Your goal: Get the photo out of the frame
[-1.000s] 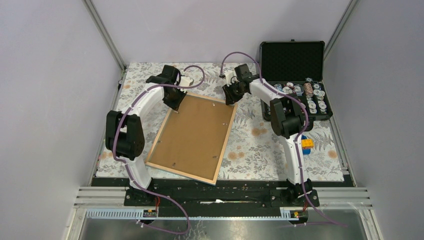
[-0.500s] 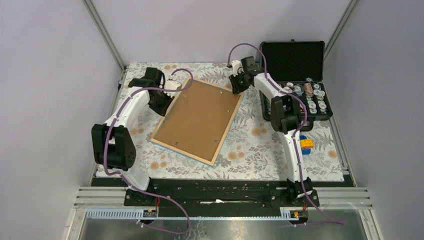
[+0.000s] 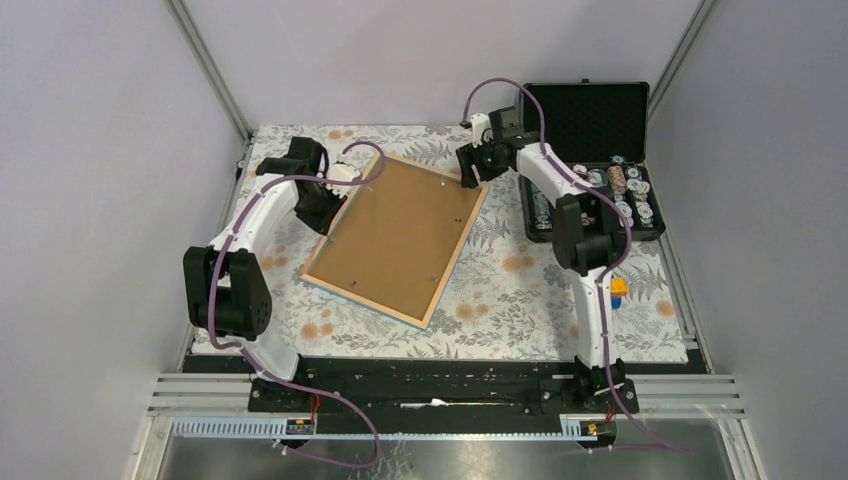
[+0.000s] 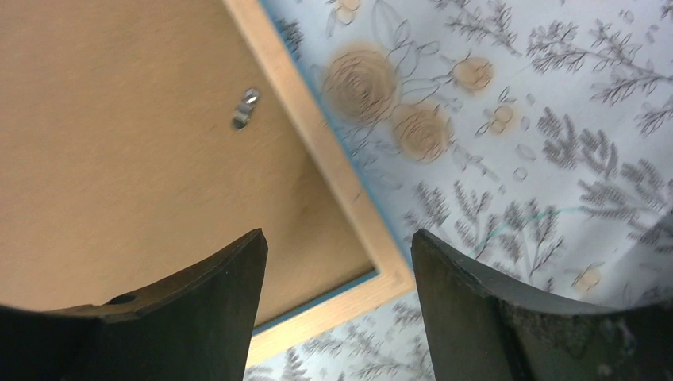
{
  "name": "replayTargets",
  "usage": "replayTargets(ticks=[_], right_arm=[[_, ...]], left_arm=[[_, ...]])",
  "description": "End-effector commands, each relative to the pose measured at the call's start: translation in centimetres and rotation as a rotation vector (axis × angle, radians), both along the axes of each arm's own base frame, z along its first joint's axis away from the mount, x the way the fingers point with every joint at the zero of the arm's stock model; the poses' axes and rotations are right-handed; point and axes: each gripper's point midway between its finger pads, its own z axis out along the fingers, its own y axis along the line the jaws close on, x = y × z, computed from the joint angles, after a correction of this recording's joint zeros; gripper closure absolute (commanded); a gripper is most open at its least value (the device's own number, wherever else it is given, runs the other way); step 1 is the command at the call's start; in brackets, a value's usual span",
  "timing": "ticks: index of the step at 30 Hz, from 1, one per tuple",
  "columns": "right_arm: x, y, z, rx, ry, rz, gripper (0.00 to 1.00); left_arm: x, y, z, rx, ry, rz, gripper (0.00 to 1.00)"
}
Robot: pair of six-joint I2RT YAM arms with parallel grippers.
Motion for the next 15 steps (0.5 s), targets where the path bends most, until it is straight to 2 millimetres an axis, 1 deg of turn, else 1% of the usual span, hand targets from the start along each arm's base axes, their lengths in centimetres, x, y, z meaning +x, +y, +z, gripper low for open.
replayTargets(ticks=[1,3,8,12,15], right_arm=[[-3.3,0.8,5.8,0.128,0.016,-0.023,0.27],[-4.8,0.6,5.3,0.135,0.060,-0.033,0.27],[-8.1,0.5,3.1,0.126,0.153,-0.019,0.31],[-11.0,0.9,1.5,0.115,0.250,-0.014,0.33],[-12.9,1.3,0.5,0.122,0.312,-0.045,0.33]], left_arm=[[3.3,-0.4,1.7,-0.025,-0.103,0.024,1.00],[3.8,-0.4,1.7,-0.026,-0.109,0.036,1.00],[4.5,-0.6,1.5,-0.028,-0.118,0.041,1.00],[4.8,-0.5,1.6,-0.023,-0.122,0.048,1.00],[4.7,-0.5,1.6,-0.027,-0.119,0.051,1.00]])
